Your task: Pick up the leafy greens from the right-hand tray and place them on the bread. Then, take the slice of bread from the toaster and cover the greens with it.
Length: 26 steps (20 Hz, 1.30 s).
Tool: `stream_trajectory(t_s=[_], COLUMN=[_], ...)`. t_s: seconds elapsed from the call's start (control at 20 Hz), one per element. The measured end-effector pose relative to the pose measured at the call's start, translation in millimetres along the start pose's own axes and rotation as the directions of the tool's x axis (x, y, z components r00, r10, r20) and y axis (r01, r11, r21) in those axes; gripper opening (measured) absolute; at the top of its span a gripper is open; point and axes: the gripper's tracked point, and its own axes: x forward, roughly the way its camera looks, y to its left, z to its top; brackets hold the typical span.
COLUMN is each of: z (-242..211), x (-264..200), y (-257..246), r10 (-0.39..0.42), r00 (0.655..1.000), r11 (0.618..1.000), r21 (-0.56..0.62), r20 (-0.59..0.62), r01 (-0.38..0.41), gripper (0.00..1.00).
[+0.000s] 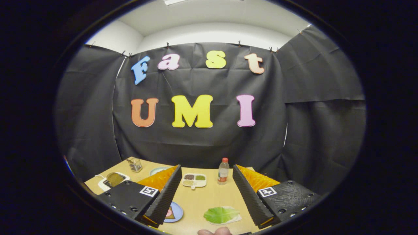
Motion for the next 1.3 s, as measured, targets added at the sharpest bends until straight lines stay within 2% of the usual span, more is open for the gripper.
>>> stream_trajectory(t_s=[0.3, 0.55, 0.9, 1.05, 1.3], z=[-83, -157, -263, -296, -339], x=[24, 54, 111, 123, 143], y=[-35, -47, -48, -47, -54], r10=[0.028, 0.065, 0.129, 0.136, 0.122], r00=[0.988, 0.960, 0.887, 0.844, 0.798], r11=[0.999, 0.996, 0.983, 0.982, 0.980], r21=[-0.015, -0.034, -0.060, -0.041, -0.056], r20=[-0.150, -0.272, -0.444, -0.519, -0.590], r01=[-0.031, -0.077, -0.173, -0.184, -0.191], gripper=[0.95, 0.95, 0.96, 0.95, 0.96])
